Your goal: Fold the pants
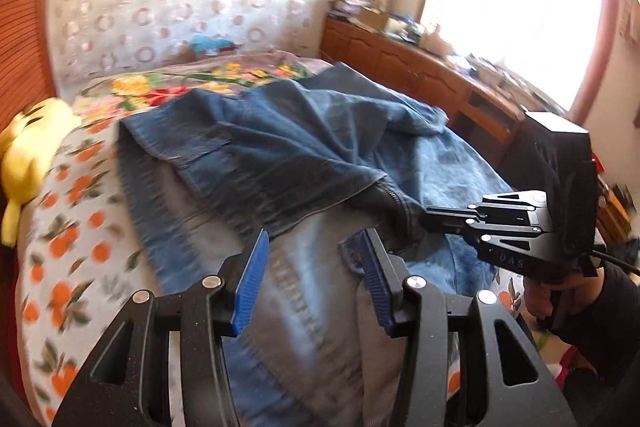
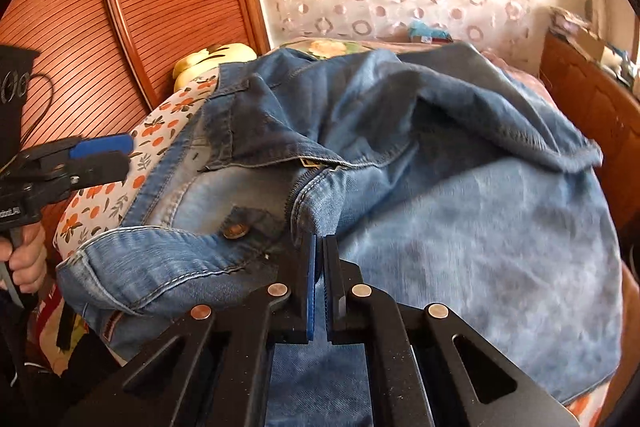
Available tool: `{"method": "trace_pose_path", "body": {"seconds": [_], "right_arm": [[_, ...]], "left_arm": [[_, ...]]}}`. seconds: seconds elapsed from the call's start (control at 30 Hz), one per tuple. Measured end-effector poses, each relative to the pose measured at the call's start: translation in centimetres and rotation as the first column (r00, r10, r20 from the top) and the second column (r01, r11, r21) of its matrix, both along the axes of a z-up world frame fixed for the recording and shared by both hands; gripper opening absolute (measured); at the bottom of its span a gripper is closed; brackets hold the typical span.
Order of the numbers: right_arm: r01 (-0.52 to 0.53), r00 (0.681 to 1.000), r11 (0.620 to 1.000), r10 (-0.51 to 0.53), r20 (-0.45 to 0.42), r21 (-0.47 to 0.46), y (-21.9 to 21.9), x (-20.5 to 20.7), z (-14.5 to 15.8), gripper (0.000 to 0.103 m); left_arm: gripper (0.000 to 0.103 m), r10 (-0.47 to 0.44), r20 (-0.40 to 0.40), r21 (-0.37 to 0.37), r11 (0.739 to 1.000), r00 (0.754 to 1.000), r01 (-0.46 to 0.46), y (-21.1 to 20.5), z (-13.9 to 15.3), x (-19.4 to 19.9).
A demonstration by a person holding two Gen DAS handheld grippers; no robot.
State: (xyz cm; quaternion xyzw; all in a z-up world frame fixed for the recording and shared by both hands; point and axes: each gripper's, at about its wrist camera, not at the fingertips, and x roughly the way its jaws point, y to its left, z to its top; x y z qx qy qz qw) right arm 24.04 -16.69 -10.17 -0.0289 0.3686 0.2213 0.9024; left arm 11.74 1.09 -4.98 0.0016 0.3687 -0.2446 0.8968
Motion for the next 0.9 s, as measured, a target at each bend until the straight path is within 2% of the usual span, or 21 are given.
{"method": "trace_pose_path", "body": {"seconds": [0.1, 0.2, 0.47, 0.7, 0.77, 0.8, 0.9], "right_arm": [[0.001, 1.0, 0.999, -0.001, -0.004, 0.033, -0.3, 0.0, 0.1, 0.003], [0.009, 1.0, 0.999, -0.009, -0.01, 0.032, -0.3, 0.1, 0.1, 0.012], [0.013, 1.0, 0.999, -0.013, -0.003, 0.045, -1.0, -0.3, -0.5, 0.016], [0.015, 1.0, 0.998, -0.015, 0.009, 0.053, -1.2, -0.5, -1.0, 0.018], [0.017, 1.0, 0.998, -0.017, 0.009, 0.06, -1.4, -0.5, -1.2, 0.02], [0.018, 1.0, 0.998, -0.019, 0.009, 0.066, -1.5, -0.5, -1.3, 0.022], [0.024, 1.0, 0.996, -0.024, 0.001, 0.087, -1.8, -0.3, -1.4, 0.026]], "left_arm": [[0.048, -0.064, -0.045, 0.018, 0.998, 0.997, 0.064, -1.7, -1.3, 1.6], [0.044, -0.107, -0.074, 0.039, 0.993, 0.992, 0.11, -2.9, -2.2, 2.5], [0.043, -0.148, -0.158, 0.097, 0.982, 0.976, 0.165, -5.2, -4.5, 3.6], [0.044, -0.154, -0.118, 0.111, 0.98, 0.981, 0.167, -6.0, -4.8, 3.2], [0.04, -0.164, -0.112, 0.111, 0.978, 0.98, 0.176, -6.1, -4.9, 3.0], [0.034, -0.173, -0.117, 0.097, 0.978, 0.978, 0.185, -6.0, -4.9, 2.9], [0.032, -0.178, -0.126, 0.088, 0.978, 0.976, 0.189, -6.1, -4.9, 2.7]]}}
